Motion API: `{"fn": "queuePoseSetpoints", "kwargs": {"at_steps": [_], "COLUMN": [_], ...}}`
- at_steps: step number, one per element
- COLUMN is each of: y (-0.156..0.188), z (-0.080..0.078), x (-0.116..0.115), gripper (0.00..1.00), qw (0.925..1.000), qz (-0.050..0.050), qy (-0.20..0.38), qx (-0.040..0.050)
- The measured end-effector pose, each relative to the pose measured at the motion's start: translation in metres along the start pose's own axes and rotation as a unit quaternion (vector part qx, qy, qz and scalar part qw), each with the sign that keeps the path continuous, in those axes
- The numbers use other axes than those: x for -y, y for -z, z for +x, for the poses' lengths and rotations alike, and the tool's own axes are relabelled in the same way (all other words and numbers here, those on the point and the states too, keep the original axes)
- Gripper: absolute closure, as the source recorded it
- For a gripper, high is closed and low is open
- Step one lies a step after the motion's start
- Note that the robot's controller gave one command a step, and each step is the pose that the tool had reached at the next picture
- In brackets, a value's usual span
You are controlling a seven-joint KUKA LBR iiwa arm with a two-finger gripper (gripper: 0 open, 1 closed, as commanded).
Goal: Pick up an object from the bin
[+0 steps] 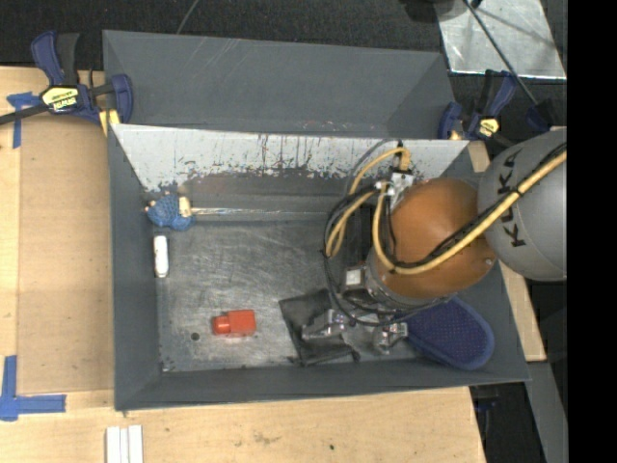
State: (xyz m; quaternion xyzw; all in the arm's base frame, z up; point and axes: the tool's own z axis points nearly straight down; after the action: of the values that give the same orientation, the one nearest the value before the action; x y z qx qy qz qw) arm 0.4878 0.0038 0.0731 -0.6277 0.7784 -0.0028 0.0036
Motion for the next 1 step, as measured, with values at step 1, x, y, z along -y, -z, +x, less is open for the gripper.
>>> {"fn": "queuePoseSetpoints", "kwargs": {"at_steps": [1], "y": [-0.0003], "z": [-0.0469], "x": [-0.0105], "gripper": [0.00], "qw": [0.9700], "qz": [-0.001], "qy": [0.243], "qx": [-0.0008]}}
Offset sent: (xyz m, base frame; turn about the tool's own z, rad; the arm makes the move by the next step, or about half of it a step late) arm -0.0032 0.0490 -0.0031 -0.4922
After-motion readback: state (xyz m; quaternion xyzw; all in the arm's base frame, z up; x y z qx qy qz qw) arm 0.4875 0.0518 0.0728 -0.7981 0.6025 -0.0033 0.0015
